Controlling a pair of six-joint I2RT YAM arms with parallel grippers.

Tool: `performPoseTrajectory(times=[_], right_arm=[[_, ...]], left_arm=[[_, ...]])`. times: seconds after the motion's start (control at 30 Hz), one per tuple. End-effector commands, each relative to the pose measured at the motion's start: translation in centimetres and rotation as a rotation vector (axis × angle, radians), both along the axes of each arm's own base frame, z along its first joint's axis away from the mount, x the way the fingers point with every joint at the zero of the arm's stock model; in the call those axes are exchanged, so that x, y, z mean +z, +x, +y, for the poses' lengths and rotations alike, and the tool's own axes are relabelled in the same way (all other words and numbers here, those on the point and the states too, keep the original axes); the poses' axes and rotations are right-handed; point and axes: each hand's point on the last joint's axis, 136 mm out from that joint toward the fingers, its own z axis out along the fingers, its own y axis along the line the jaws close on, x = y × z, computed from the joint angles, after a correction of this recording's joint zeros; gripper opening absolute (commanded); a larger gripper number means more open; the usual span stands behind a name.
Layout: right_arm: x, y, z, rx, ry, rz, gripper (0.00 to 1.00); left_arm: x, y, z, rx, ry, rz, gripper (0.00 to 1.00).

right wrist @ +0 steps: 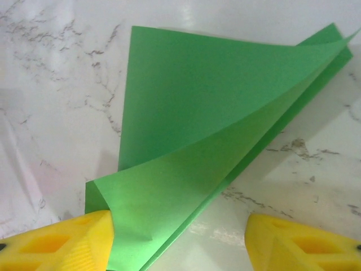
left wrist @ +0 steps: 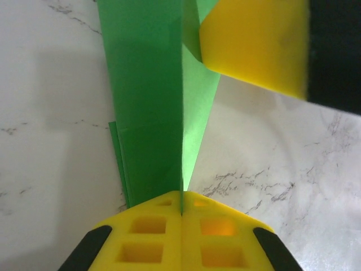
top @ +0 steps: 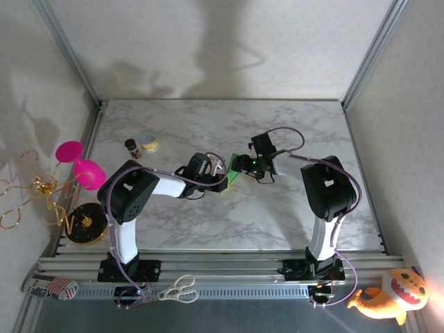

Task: Fold a paper plane with a square sheet of paper (pick it up from the middle)
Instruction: Fifth fold the wing at the center of the table.

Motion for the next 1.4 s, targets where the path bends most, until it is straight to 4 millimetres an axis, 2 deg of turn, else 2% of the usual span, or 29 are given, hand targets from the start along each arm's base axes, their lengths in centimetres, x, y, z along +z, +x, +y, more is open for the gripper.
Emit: performPoseTrajectory(times=[0.0,0.3,0.5,0.63,0.77,1.0,1.17,1.37], right_arm=[[-1.8,-1.2,-0.3,0.048,-0.024,0.009,0.67],[-1.7,-2.0,-1.3,0.068,-0.016,-0.012,0.67],[-1.7,-1.8,-1.6,0.073,-0.014,-0.020,0.57],[-2.6,-1.8,-1.9,0.067,-0.038,0.002,0.51],[-4.0,-1.8,-2.4,0.046,-0.106,0.033,0.49],[-6.3,-1.8,-3.2,0.017,-0.270,0.078,0.49],[-7.3,-2.2,-2.9,0.027,-0.303,0.098,0.52],[-8.0,-2.6,-3.2,0.025,-0.332,0.115,0.53]], left_arm=[[-5.1,-1.6,2.3,0.056,0.107,0.161,0.02],[-5.9,-1.8,2.7,0.075,0.106,0.211,0.01],[-6.2,-1.9,2.8,0.078,0.113,0.221,0.00],[-6.3,-1.9,2.8,0.077,0.112,0.223,0.01],[-6.3,-1.9,2.9,0.076,0.113,0.224,0.03],[-6.2,-2.0,2.7,0.071,0.105,0.227,0.06],[-6.0,-2.0,2.5,0.064,0.091,0.229,0.14],[-6.1,-2.0,2.4,0.067,0.089,0.237,0.14]])
